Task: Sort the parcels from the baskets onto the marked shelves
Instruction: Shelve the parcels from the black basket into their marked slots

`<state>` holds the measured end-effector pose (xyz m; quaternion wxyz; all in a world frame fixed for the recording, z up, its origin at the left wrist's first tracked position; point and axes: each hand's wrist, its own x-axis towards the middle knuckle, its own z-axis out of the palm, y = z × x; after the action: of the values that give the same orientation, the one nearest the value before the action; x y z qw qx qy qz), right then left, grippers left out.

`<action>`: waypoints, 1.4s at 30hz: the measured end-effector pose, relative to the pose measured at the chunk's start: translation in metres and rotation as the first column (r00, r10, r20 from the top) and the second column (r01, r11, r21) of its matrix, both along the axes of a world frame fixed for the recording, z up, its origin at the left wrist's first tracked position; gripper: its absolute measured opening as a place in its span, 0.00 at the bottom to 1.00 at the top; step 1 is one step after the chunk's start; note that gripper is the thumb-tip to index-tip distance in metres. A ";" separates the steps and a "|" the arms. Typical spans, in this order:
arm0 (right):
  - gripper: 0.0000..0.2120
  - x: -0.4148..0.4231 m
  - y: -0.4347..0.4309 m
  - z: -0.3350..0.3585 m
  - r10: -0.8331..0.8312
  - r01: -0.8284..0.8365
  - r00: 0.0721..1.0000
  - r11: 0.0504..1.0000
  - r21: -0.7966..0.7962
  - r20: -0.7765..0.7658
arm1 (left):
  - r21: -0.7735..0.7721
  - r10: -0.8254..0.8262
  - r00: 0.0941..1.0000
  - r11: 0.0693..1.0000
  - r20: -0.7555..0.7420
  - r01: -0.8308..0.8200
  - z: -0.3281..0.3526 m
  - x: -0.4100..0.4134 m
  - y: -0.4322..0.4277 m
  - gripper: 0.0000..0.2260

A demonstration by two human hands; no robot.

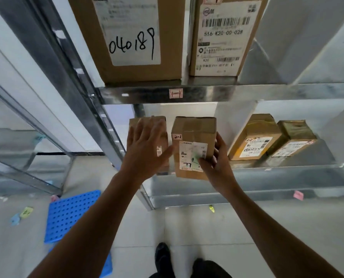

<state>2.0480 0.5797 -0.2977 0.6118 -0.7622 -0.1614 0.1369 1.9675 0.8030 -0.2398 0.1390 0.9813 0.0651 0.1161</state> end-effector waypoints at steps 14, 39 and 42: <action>0.51 0.056 0.022 -0.021 0.228 -0.227 0.974 0.973 -0.034 0.016 | 0.103 0.040 0.999 0.994 0.022 -0.042 -0.016 0.010 0.005 0.40; 0.28 0.065 0.033 0.026 0.221 -0.056 0.912 0.901 -0.430 0.346 | 0.154 -0.019 1.000 0.988 0.004 0.018 -0.023 0.015 0.013 0.44; 0.30 0.063 0.028 0.024 0.231 0.018 0.859 0.878 -0.478 0.457 | 0.171 -0.023 1.000 0.985 -0.008 0.024 -0.021 0.014 0.011 0.43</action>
<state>2.1108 0.6078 -0.2735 0.3386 -0.8850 -0.3197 0.0039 1.9817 0.8142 -0.2609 0.0556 0.9906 0.0440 0.1168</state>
